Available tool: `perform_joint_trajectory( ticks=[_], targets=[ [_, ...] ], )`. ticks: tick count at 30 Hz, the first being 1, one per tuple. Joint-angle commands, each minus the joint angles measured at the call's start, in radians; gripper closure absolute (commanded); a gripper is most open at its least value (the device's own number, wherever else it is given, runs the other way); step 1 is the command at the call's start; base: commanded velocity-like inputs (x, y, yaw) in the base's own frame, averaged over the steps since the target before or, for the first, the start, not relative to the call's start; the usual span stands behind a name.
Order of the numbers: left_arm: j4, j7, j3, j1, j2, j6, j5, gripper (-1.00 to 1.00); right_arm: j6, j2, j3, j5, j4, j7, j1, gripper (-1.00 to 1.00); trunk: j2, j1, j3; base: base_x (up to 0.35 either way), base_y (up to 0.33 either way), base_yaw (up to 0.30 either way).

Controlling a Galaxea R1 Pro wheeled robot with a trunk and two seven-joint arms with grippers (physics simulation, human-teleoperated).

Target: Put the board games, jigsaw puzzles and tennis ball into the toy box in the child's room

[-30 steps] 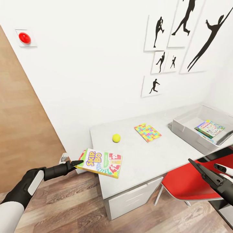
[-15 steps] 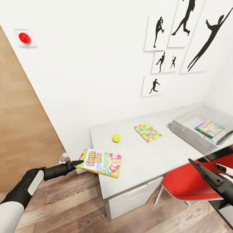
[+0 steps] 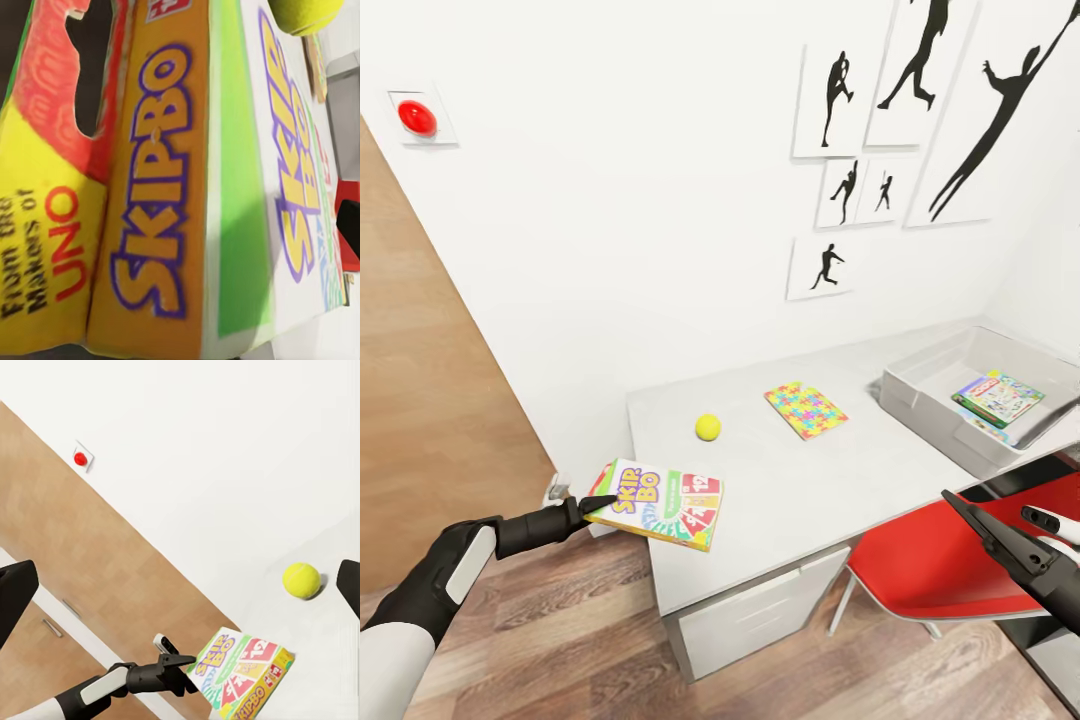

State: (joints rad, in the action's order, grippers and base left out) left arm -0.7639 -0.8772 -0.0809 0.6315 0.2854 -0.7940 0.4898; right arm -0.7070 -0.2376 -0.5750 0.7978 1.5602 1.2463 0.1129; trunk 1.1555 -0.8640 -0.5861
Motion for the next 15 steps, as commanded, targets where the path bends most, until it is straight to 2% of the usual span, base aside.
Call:
perform_joint_trajectory(
  ticks=[1, 11, 12, 15],
  targets=[
    [0.0, -0.002, -0.001, 0.001, 0.0, -0.005, 0.002, -1.0, -0.008, 0.0, 0.0, 0.004, 0.0, 0.001, 0.001, -1.0, 0.001, 0.0, -0.001, 0.0, -0.037, 0.0],
    [0.0, -0.002, -0.002, 0.001, 0.0, -0.005, 0.002, -1.0, -0.008, 0.0, 0.0, 0.004, 0.0, 0.001, 0.001, -1.0, 0.001, 0.0, -0.001, 0.0, -0.012, 0.0],
    [0.0, -0.002, -0.002, 0.001, 0.0, -0.005, 0.002, 1.0, -0.008, 0.0, 0.0, 0.004, 0.0, 0.001, 0.001, -1.0, 0.001, 0.0, -0.001, 0.0, -0.003, 0.0],
    [0.0, -0.002, -0.002, 0.001, 0.0, -0.005, 0.002, 1.0, -0.008, 0.0, 0.0, 0.004, 0.0, 0.001, 0.001, -1.0, 0.001, 0.0, -0.001, 0.0, -0.001, 0.0]
  ],
)
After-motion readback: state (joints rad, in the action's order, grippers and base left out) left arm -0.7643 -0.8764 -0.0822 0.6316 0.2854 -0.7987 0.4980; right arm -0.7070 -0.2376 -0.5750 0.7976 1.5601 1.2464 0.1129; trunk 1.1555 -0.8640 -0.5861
